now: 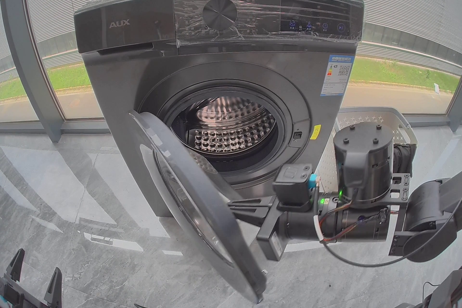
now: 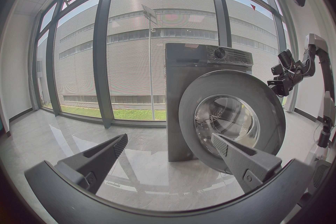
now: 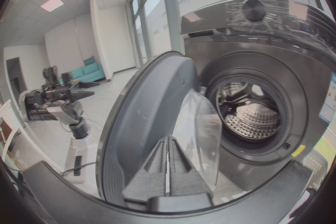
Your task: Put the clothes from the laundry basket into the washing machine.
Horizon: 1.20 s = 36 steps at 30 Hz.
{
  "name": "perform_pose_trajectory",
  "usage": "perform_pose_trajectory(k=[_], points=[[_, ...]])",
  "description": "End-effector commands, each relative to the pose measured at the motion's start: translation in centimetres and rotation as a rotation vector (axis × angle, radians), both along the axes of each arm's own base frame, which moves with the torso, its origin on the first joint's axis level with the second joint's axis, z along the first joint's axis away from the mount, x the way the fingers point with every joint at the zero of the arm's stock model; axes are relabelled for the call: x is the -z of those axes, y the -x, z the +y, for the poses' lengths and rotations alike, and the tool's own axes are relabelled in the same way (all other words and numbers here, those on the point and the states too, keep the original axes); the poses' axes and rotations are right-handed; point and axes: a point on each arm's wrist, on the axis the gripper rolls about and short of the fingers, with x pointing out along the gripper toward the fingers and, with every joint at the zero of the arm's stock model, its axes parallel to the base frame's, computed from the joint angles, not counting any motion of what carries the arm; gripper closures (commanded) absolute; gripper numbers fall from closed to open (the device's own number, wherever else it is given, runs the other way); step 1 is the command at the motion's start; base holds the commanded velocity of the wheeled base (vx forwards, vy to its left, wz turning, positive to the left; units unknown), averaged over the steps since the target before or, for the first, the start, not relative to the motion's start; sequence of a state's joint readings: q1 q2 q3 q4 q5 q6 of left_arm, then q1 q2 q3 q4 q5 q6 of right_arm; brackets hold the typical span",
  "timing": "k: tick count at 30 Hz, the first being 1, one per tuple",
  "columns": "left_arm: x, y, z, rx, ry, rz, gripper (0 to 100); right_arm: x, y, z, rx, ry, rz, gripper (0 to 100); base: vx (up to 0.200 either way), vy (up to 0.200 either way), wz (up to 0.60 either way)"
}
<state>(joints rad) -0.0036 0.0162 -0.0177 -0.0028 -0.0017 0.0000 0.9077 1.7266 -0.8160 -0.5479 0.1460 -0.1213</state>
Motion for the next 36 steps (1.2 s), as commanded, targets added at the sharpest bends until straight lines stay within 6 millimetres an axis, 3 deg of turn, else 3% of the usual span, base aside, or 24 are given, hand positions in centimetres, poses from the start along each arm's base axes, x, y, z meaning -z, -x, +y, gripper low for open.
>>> perform_pose_trajectory(k=[1, 7, 9, 19, 25, 30, 36], points=[[0.5, 0.0, 0.0, -0.001, 0.000, 0.000, 0, 0.4, 1.4, 2.4, -0.086, 0.005, 0.007, 100, 0.000, 0.000, 0.00], [0.5, 0.0, 0.0, -0.001, 0.000, 0.000, 0, -0.6, 4.3, 6.9, -0.259, -0.050, -0.011, 100, 0.000, 0.000, 0.00], [0.5, 0.0, 0.0, -0.001, 0.000, 0.001, 0, -0.7, 4.7, 7.4, -0.274, -0.057, -0.007, 100, 0.000, 0.000, 0.00], [0.5, 0.0, 0.0, -0.001, 0.000, 0.000, 0, -1.6, 5.6, 7.1, -0.308, -0.083, -0.010, 100, 0.000, 0.000, 0.00], [0.5, 0.0, 0.0, -0.001, 0.000, 0.000, 0, -5.0, 4.8, 3.6, -0.169, -0.156, -0.084, 100, 0.000, 0.000, 0.00], [0.5, 0.0, 0.0, -0.001, 0.000, 0.000, 0, -8.4, 4.7, -3.1, 0.045, -0.231, -0.182, 100, 0.000, 0.000, 0.00], [0.5, 0.0, 0.0, -0.001, 0.000, 0.000, 0, -9.3, 6.3, -10.5, 0.245, -0.282, -0.263, 100, -0.167, 0.000, 0.00]])
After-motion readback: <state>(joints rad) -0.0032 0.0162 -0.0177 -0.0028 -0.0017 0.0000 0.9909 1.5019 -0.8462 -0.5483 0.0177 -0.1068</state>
